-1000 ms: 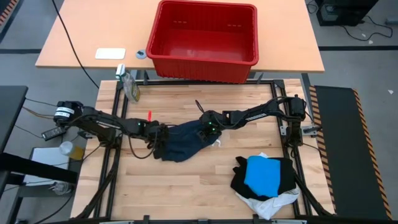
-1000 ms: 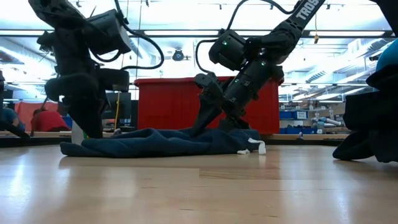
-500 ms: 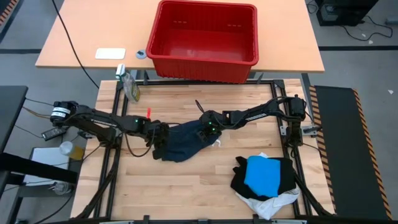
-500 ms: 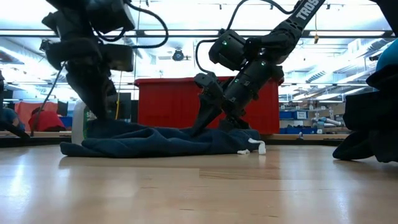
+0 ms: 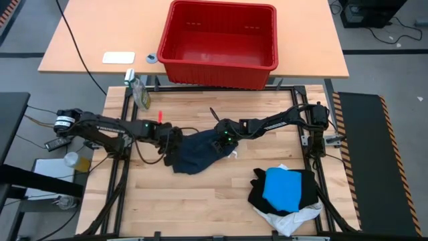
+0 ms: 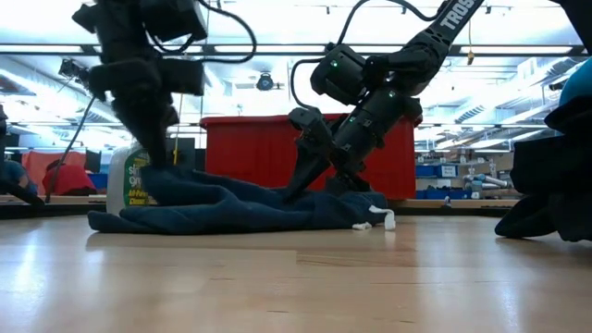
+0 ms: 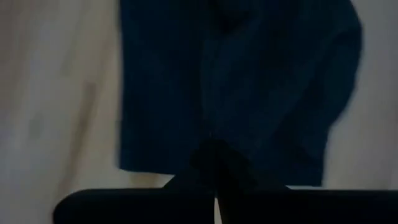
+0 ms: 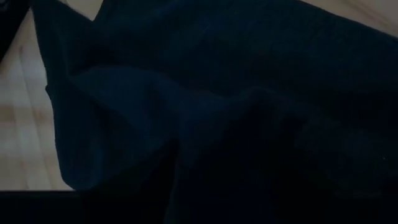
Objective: Fold laundry
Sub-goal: Fold the dark blue shorts
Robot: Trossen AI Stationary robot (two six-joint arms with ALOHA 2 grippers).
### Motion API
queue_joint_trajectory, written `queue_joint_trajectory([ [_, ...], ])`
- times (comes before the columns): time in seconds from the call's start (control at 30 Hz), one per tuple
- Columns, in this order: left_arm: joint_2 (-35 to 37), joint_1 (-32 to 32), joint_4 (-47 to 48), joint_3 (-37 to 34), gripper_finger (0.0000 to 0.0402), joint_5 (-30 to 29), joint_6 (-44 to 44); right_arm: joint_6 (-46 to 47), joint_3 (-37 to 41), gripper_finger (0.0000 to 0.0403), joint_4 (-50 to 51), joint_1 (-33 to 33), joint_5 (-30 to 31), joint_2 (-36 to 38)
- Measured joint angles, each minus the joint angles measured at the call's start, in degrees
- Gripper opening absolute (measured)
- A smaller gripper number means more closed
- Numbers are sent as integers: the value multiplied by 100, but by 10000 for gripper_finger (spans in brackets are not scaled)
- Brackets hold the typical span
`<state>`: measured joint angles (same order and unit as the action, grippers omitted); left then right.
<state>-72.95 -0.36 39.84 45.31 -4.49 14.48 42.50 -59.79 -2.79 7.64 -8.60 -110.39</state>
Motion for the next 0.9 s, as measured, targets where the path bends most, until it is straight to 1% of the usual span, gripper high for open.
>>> queue_joint_trajectory([
  [0.1, 0, 72, 19, 169, 2, -379, -351, 0, 0, 246, 2, -1, -9, 0],
  [0.17, 0, 138, 41, 193, 2, -528, -686, 0, 0, 246, 2, 0, -9, 0],
  [0.33, -31, 392, 254, 193, 2, -577, -1285, 2, 0, 243, 4, -2, -10, 0],
  [0.5, -59, 753, 266, -20, 2, -722, -1552, 2, 0, 236, 2, -2, -11, 0],
  [0.67, -59, 1094, -38, -327, 2, -739, -1636, 2, 0, 233, 0, -2, -49, 0],
  [0.9, -59, 1331, -672, -347, 2, -733, -2215, -52, 0, 232, 153, -2, -111, 0],
])
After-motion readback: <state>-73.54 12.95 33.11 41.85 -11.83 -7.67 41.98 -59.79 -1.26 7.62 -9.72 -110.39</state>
